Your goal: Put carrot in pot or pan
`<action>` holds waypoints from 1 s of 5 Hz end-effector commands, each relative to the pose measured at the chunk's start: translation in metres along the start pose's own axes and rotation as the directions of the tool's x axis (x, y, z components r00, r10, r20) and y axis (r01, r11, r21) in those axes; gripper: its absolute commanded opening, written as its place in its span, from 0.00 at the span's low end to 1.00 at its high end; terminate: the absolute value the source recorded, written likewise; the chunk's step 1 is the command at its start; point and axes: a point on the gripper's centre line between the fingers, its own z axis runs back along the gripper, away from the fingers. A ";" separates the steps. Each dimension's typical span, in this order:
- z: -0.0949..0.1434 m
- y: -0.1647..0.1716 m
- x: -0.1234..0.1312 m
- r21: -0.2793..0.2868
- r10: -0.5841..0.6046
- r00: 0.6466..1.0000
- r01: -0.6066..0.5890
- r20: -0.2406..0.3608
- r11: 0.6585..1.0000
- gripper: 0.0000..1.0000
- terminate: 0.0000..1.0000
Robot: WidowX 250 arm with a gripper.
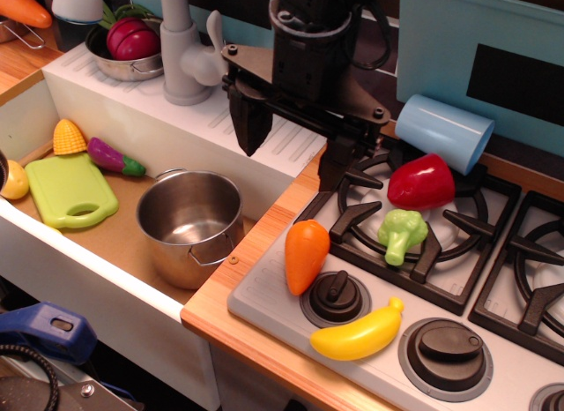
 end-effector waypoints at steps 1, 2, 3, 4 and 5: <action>0.000 0.000 0.000 0.000 0.000 1.000 0.000 0.000 1.000 1.00 0.00; -0.010 -0.004 -0.002 -0.003 0.023 1.000 -0.023 0.009 1.000 1.00 0.00; -0.023 -0.008 -0.003 -0.029 0.048 0.999 -0.048 0.016 0.998 1.00 0.00; -0.039 -0.009 -0.004 -0.072 0.065 0.997 -0.063 0.028 0.995 1.00 0.00; -0.052 -0.011 -0.006 -0.104 0.079 0.996 -0.075 0.032 0.992 1.00 0.00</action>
